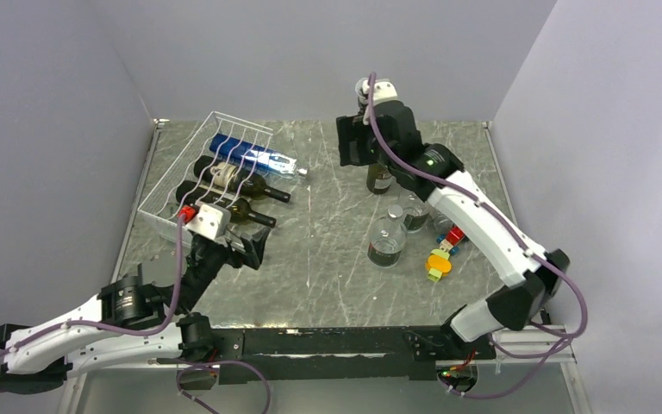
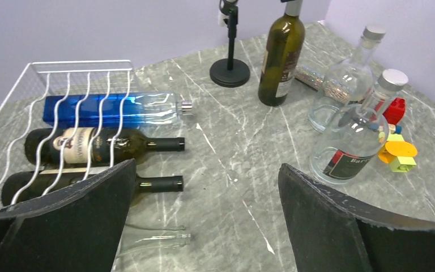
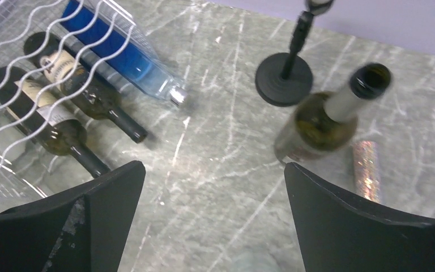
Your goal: Put the wine bottle on the wine rack
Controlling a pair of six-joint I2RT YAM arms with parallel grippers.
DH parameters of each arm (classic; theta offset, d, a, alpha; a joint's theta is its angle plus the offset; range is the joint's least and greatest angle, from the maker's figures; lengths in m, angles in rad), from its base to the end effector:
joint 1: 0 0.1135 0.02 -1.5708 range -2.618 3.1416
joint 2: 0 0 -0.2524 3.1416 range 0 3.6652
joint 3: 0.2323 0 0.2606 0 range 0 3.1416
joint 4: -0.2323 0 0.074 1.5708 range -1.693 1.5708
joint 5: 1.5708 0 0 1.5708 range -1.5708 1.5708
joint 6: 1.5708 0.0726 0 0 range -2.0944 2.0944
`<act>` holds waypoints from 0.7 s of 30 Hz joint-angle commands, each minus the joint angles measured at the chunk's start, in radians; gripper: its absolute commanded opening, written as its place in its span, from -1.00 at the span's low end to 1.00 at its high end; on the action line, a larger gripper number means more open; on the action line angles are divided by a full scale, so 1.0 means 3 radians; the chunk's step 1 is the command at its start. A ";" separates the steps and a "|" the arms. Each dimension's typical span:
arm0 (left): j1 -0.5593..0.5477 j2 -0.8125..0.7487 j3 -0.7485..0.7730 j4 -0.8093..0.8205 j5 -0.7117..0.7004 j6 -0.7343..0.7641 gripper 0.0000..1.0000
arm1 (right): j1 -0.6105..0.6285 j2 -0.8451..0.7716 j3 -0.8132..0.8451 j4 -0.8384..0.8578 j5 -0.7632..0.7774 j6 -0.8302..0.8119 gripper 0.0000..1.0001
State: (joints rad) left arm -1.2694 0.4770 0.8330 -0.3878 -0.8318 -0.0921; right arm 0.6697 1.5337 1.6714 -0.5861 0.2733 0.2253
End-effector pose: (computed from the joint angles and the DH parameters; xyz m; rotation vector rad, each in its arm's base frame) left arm 0.0914 -0.1134 0.3701 0.2945 1.5789 -0.3935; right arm 0.3127 0.2226 0.3976 -0.2730 1.9952 0.2970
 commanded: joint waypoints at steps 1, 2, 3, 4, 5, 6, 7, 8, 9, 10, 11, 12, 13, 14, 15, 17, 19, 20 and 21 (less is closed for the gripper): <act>-0.0013 0.0140 -0.0083 0.0364 0.0121 -0.0190 0.99 | -0.0048 -0.0383 -0.0256 -0.0215 0.0332 -0.0174 1.00; -0.0012 0.0171 -0.0082 0.0363 0.0062 -0.0300 0.99 | -0.0067 -0.0429 -0.0310 -0.0234 0.0448 -0.0174 1.00; -0.0010 0.0200 -0.0090 0.0403 0.0077 -0.0396 0.99 | -0.0091 -0.0464 -0.0366 -0.0247 0.0618 -0.0160 1.00; -0.0012 0.0222 -0.0103 0.0448 0.0141 -0.0432 0.99 | -0.0120 -0.0491 -0.0438 -0.0220 0.0693 -0.0162 0.98; -0.0009 0.0248 -0.0113 0.0469 0.0193 -0.0471 0.99 | -0.0155 -0.0514 -0.0523 -0.0169 0.0732 -0.0171 0.95; -0.0008 0.0288 -0.0114 0.0476 0.0215 -0.0536 0.99 | -0.0183 -0.0526 -0.0605 -0.0127 0.0775 -0.0168 0.92; -0.0008 0.0335 -0.0106 0.0464 0.0227 -0.0598 0.99 | -0.0208 -0.0531 -0.0659 -0.0068 0.0796 -0.0172 0.91; -0.0004 0.0380 -0.0087 0.0441 0.0249 -0.0659 0.99 | -0.0233 -0.0523 -0.0687 -0.0018 0.0783 -0.0181 0.88; 0.0001 0.0441 -0.0072 0.0421 0.0288 -0.0717 0.99 | -0.0241 -0.0502 -0.0689 -0.0018 0.0757 -0.0177 0.85; 0.0016 0.0498 -0.0063 0.0406 0.0356 -0.0766 0.99 | -0.0247 -0.0481 -0.0651 -0.0068 0.0713 -0.0170 0.83; 0.0037 0.0563 -0.0051 0.0398 0.0438 -0.0822 0.99 | -0.0252 -0.0460 -0.0597 -0.0150 0.0658 -0.0164 0.81; 0.0071 0.0625 -0.0043 0.0389 0.0525 -0.0881 0.99 | -0.0253 -0.0450 -0.0548 -0.0248 0.0595 -0.0160 0.80; 0.0118 0.0700 -0.0037 0.0376 0.0616 -0.0938 0.99 | -0.0253 -0.0467 -0.0517 -0.0344 0.0508 -0.0164 0.82; 0.0186 0.0773 -0.0036 0.0366 0.0725 -0.1001 0.99 | -0.0253 -0.0515 -0.0517 -0.0426 0.0354 -0.0194 0.89; 0.0266 0.0838 -0.0038 0.0364 0.0836 -0.1056 0.99 | -0.0253 -0.0588 -0.0570 -0.0470 0.0220 -0.0227 0.95; 0.0441 0.0941 -0.0090 0.0442 0.1082 -0.1106 0.99 | -0.0255 -0.0863 -0.0819 -0.0420 -0.0003 -0.0303 0.99; 0.0589 0.0970 -0.0165 0.0568 0.1236 -0.1108 0.99 | -0.0258 -0.1140 -0.1067 -0.0400 -0.0227 -0.0341 1.00; 0.0638 0.0971 -0.0196 0.0635 0.1293 -0.1080 0.99 | -0.0259 -0.1238 -0.1159 -0.0428 -0.0326 -0.0331 1.00; 0.0665 0.0971 -0.0227 0.0707 0.1325 -0.1048 0.99 | -0.0259 -0.1329 -0.1232 -0.0465 -0.0410 -0.0323 1.00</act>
State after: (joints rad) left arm -1.1175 0.7769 0.7841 -0.2832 -0.5529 -0.3775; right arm 0.5934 1.2861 1.3716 -0.6979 0.2943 0.1555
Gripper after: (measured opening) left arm 0.994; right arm 0.995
